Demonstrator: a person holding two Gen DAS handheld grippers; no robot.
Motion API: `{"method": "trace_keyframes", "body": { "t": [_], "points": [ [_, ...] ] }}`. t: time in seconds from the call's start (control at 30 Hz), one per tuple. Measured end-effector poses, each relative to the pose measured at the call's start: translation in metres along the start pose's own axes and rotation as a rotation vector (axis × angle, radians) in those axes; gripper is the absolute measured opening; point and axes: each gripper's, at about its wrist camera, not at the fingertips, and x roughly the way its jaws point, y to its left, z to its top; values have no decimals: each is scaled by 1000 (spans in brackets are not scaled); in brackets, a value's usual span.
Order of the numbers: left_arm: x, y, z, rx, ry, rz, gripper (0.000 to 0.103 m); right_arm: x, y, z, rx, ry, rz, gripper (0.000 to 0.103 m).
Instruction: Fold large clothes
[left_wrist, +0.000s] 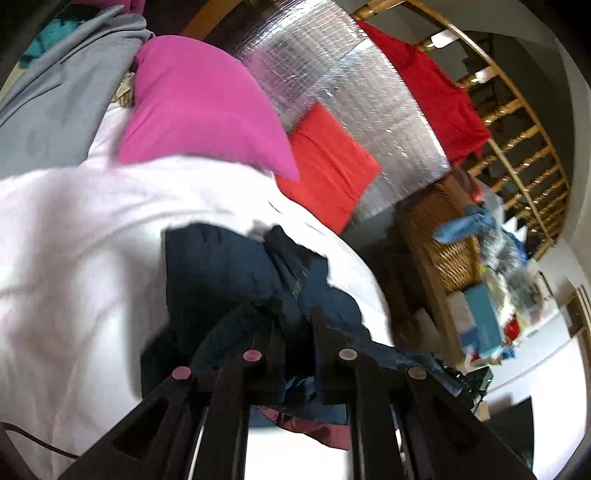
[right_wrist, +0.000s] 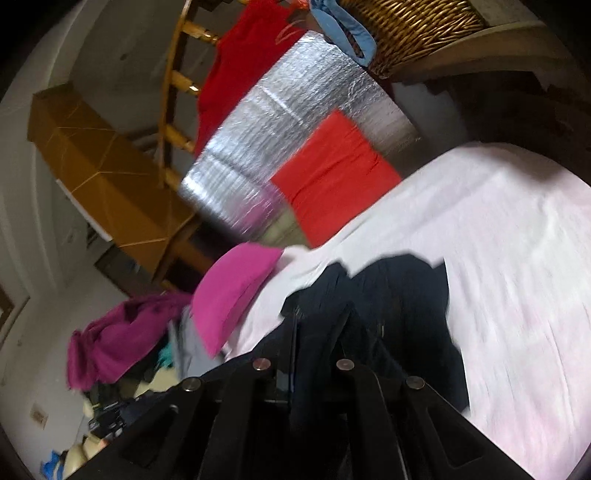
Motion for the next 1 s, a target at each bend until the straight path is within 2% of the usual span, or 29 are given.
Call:
{"method": "trace_keyframes", "body": {
  "t": [0.13,0.27,0.43,0.47,0.53,0.6,0.63,0.67,0.7,0.73,0.77,0.8,0.87,0.93,1.0],
  "points": [
    [60,21,37,-24,6,56,11,83,-20,31,32,15,-65,6],
    [119,50,56,-44,22,109,11,149,-50,47,95,50,-105,6],
    [179,88,69,-106,44,163,14,206,-99,47,236,104,-99,9],
    [185,92,69,-119,48,161,14,216,-108,49,270,116,-93,9],
    [188,99,71,-154,33,110,19,232,-131,53,402,143,-34,16],
    [179,102,74,-173,-7,17,27,234,-146,56,505,138,57,22],
    [171,101,76,-174,-47,-11,36,234,-150,59,536,130,102,25],
    [157,99,78,-167,-116,-18,69,231,-152,61,551,118,127,28],
    [143,97,81,-167,-190,-15,94,225,-151,64,553,95,144,39],
    [127,97,83,-172,-270,-20,97,212,-149,68,536,43,154,62],
    [111,96,84,-182,-338,-34,97,198,-147,71,525,-4,163,76],
    [98,94,82,-202,-371,-41,97,180,-145,74,507,-87,173,92],
    [88,85,74,-198,-325,-15,97,154,-137,79,452,-152,158,92],
    [82,74,55,-158,-300,4,97,135,-126,78,385,-115,130,92],
    [74,64,26,-115,-261,90,97,112,-118,66,352,-89,129,92]
  ]
}}
